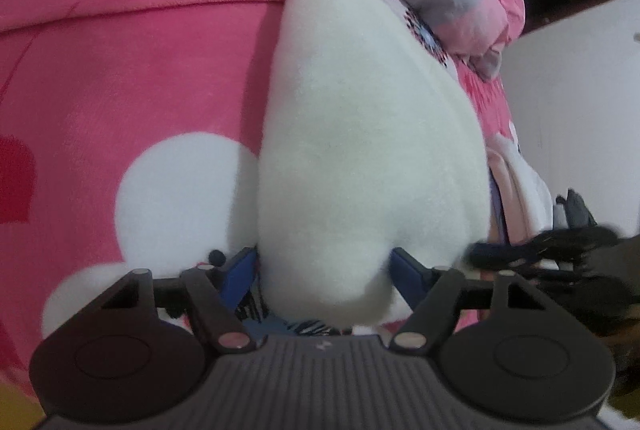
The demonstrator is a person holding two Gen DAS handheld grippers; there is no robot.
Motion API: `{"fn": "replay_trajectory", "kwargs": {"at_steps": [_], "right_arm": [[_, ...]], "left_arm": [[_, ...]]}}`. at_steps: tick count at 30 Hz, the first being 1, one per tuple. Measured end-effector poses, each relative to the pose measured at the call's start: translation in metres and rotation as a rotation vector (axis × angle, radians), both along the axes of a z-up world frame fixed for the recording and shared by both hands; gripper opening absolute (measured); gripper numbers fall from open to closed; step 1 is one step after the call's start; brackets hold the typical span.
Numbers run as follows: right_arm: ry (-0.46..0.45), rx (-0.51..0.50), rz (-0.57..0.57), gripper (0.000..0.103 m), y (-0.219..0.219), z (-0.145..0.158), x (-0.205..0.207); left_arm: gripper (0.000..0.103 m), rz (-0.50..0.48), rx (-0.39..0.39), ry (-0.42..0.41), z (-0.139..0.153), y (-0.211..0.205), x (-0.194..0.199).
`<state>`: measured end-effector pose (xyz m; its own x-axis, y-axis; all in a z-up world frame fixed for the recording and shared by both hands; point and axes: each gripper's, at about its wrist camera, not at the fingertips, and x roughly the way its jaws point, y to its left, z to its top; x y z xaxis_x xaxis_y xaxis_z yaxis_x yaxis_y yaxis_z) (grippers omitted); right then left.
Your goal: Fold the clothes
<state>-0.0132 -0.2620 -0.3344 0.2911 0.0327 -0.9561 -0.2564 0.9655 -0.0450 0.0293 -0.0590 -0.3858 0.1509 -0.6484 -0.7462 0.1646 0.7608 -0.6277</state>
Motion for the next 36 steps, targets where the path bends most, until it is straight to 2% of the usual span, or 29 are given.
{"fn": "replay_trajectory", "kwargs": {"at_steps": [1, 4, 6, 8, 11, 12, 14, 18, 20, 23, 24, 26, 28, 32, 36], "right_arm": [[-0.025, -0.011, 0.040, 0.006, 0.004, 0.013, 0.003], [-0.101, 0.059, 0.147, 0.006, 0.014, 0.039, 0.028], [-0.136, 0.096, 0.229, 0.006, 0.024, 0.044, 0.045], [-0.135, 0.112, 0.313, 0.006, 0.037, 0.031, 0.062], [-0.031, 0.054, 0.373, 0.005, 0.044, -0.021, 0.080], [-0.037, 0.042, 0.399, 0.005, 0.041, -0.039, 0.080], [-0.045, 0.080, 0.384, 0.004, 0.035, -0.045, 0.083], [-0.024, 0.064, 0.390, 0.004, 0.038, -0.032, 0.085], [-0.018, 0.051, 0.391, 0.006, 0.047, -0.015, 0.087], [-0.060, 0.133, 0.456, 0.006, 0.062, 0.018, 0.083], [-0.041, 0.152, 0.494, 0.006, 0.069, 0.019, 0.084], [0.013, 0.105, 0.577, 0.005, 0.084, -0.002, 0.083], [0.023, 0.066, 0.601, 0.004, 0.085, -0.033, 0.082], [0.019, 0.069, 0.557, 0.003, 0.086, -0.035, 0.082], [0.002, 0.046, 0.551, 0.003, 0.089, -0.024, 0.077]], "left_arm": [[0.072, 0.009, 0.000, -0.001, 0.000, -0.001, -0.001], [0.072, 0.033, 0.002, 0.000, -0.001, -0.006, -0.004], [0.073, 0.048, 0.002, 0.000, -0.002, -0.006, -0.004], [0.075, 0.061, 0.004, -0.007, -0.003, -0.006, -0.005], [0.074, 0.075, 0.019, -0.017, -0.004, -0.005, -0.010], [0.073, 0.080, 0.026, -0.020, -0.004, -0.006, -0.011], [0.073, 0.097, 0.018, -0.027, -0.004, -0.005, -0.014], [0.073, 0.130, -0.020, -0.025, -0.008, 0.001, -0.021], [0.073, 0.142, -0.048, -0.020, -0.011, 0.005, -0.022], [0.072, 0.141, -0.072, -0.022, -0.014, 0.008, -0.022], [0.072, 0.141, -0.077, -0.021, -0.015, 0.009, -0.023], [0.069, 0.133, -0.073, -0.016, -0.016, 0.010, -0.023], [0.068, 0.112, -0.048, -0.017, -0.014, 0.011, -0.022], [0.068, 0.093, -0.069, -0.041, -0.005, 0.020, -0.017], [0.069, 0.036, -0.055, -0.044, -0.011, 0.019, -0.012]]}}
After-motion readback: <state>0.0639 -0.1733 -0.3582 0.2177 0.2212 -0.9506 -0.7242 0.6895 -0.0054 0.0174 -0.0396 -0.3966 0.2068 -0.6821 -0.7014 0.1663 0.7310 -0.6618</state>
